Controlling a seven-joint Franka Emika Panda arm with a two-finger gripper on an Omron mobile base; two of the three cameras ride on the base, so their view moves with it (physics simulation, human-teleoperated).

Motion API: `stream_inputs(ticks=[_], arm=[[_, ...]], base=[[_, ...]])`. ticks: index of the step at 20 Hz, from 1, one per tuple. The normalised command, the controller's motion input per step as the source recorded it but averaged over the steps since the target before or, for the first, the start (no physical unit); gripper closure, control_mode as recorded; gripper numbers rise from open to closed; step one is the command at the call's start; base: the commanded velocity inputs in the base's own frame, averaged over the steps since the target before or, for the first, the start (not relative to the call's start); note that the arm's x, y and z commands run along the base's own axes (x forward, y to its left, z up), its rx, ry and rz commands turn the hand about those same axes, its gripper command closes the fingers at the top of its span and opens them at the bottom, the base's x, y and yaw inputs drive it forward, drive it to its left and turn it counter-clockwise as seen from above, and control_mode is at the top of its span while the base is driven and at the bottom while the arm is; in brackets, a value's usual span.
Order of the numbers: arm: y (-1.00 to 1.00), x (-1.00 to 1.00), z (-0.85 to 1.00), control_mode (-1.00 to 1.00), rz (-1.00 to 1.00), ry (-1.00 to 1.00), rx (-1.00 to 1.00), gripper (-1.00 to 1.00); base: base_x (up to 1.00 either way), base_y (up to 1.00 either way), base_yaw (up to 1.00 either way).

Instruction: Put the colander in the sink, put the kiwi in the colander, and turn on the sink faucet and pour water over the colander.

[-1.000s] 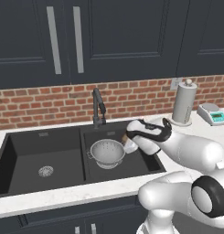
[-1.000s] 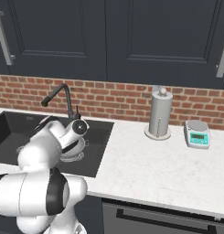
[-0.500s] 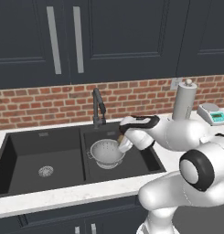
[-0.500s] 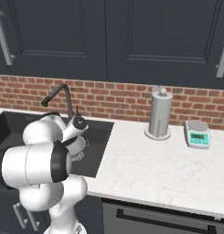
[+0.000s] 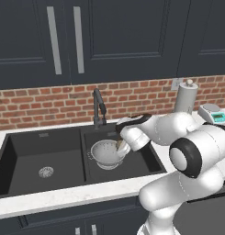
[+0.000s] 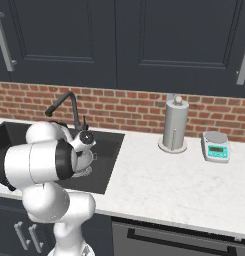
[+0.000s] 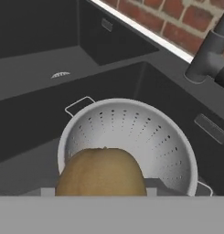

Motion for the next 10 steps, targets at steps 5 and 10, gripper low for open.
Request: stream_inputs(ticks=[5,10], arm=[[0.03,0.03,-0.45,-1.0,0.0,0.0,0.0,1.0],[0.22,0.2,-0.3,-1.0,0.0,0.01,0.0,1.0]], base=[[0.0,0.0,0.0],[0.0,0.0,0.0]])
